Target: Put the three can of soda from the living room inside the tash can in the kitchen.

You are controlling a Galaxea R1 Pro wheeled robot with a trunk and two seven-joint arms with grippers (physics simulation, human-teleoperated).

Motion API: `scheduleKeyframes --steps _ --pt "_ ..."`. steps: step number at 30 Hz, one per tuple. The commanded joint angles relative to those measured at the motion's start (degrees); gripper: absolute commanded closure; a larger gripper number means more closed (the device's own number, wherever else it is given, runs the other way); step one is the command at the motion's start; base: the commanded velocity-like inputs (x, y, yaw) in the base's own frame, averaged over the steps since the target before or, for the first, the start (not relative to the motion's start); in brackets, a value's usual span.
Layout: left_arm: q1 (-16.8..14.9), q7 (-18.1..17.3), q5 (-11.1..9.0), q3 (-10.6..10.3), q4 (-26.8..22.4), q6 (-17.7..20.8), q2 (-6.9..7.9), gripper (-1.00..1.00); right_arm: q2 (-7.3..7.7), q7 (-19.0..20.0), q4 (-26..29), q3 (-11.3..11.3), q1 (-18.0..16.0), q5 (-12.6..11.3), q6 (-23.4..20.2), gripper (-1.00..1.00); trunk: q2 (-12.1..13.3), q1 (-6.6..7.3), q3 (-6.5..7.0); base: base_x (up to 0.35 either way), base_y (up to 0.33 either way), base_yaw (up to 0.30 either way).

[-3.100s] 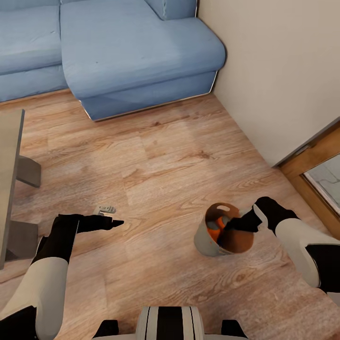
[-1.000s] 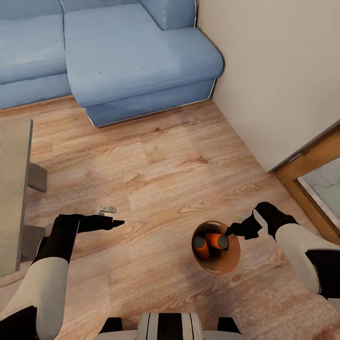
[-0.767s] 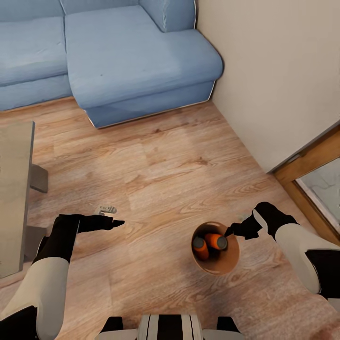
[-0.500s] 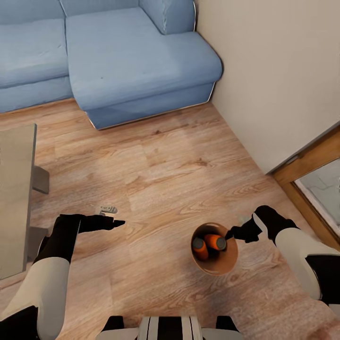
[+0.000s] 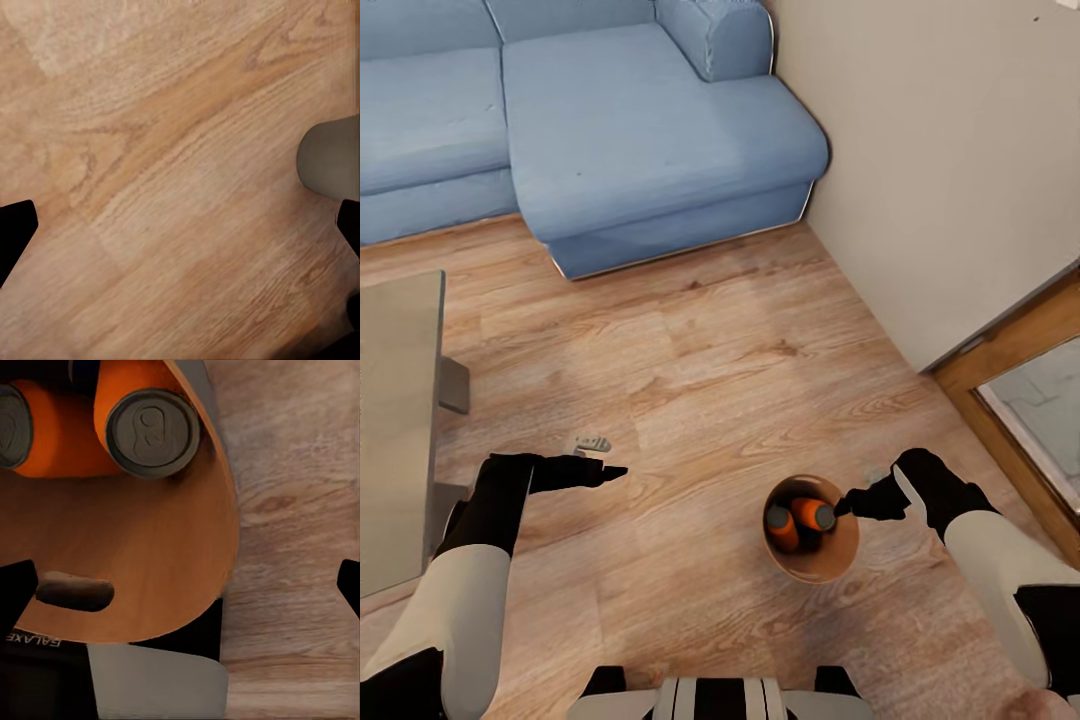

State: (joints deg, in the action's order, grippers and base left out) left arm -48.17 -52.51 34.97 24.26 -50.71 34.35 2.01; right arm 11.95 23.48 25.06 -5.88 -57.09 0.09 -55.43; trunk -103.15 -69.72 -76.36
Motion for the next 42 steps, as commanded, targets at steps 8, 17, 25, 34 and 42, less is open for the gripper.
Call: scheduleKeyframes --steps 8,17,25,34,42 --pt "0.00 0.19 0.01 0.00 0.00 -0.07 -0.29 -1.00 0.16 -0.03 0.47 0.08 3.18 0.08 0.45 -1.00 3.22 1.76 1.44 0.000 0.000 0.000" --pt "0.00 0.96 0.12 0.00 0.00 -0.15 -1.29 -1.00 0.22 -0.17 6.56 0.08 9.61 0.46 0.80 -1.00 6.83 3.74 3.06 0.000 0.000 0.000" --pt "0.03 7.88 0.52 0.02 0.63 0.13 -1.45 -1.00 1.28 -0.19 16.75 0.16 18.96 0.51 0.84 -1.00 10.04 5.50 4.49 0.000 0.000 0.000" --pt "3.34 14.41 0.31 0.18 7.48 -0.20 -0.90 -1.00 4.21 0.40 21.84 0.38 26.28 0.08 1.24 -1.00 13.65 7.47 6.11 0.000 0.000 0.000" --pt "11.97 21.78 0.12 0.35 9.90 -3.63 -0.41 -1.00 4.92 0.49 22.49 0.43 33.52 -0.05 10.45 -1.00 16.86 9.23 7.55 0.000 0.000 0.000"
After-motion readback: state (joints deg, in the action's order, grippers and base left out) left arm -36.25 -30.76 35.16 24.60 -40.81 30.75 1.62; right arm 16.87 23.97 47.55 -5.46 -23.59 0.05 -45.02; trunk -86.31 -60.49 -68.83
